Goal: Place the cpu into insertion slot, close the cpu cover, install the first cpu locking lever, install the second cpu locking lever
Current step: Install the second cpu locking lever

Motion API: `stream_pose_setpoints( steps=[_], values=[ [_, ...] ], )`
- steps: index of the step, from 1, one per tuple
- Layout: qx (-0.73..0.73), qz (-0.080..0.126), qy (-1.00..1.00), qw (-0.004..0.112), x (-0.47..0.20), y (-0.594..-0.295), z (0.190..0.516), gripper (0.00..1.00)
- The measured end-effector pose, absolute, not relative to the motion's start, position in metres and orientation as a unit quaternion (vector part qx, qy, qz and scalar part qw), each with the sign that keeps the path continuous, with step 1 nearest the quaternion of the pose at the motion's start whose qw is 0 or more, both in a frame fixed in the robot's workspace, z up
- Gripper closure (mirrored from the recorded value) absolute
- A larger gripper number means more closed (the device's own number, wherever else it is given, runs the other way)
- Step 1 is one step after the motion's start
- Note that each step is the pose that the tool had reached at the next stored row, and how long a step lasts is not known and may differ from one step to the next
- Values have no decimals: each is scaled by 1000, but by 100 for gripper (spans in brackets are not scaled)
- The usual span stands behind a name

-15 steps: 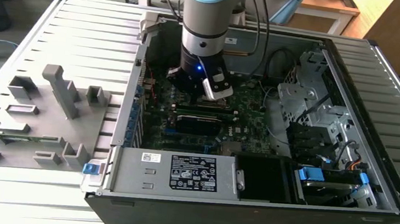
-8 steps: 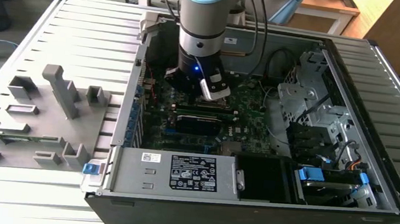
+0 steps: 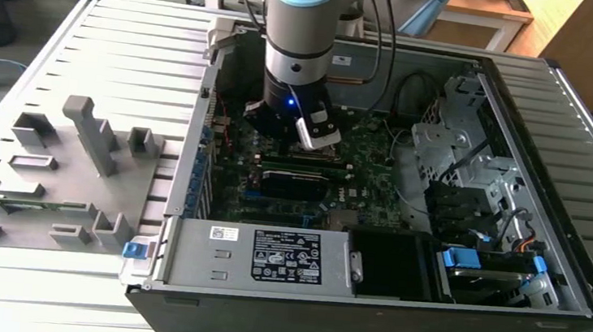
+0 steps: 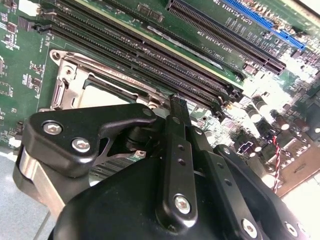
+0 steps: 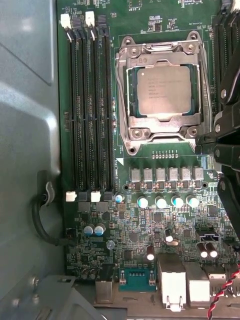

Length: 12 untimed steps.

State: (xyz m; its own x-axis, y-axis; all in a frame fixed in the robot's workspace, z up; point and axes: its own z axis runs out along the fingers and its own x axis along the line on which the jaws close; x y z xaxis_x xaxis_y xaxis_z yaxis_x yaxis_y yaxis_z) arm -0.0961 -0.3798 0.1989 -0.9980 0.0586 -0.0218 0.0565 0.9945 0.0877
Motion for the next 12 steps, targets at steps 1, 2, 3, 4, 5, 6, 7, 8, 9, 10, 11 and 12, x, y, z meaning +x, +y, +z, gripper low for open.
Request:
stream_pose_setpoints(
  steps=[1,2,3,4,5,6,7,8,9,10,11,12],
  values=[
    [29,44,999,12,-96,-380,199,89],
    [29,44,999,12,-96,-380,198,89],
    [29,44,999,12,-96,-380,198,89],
    [29,44,999,12,-96,-380,198,89],
    [29,44,999,13,-96,-380,197,89],
    [29,44,999,13,-96,-380,196,89],
    [29,44,999,12,-96,-380,196,89],
    [29,44,999,12,-96,-380,196,89],
    [29,43,999,12,-96,-380,196,89],
    [29,43,999,12,-96,-380,196,89],
    [29,43,999,12,-96,-380,196,89],
    [29,44,999,12,-97,-380,196,89]
  ],
)
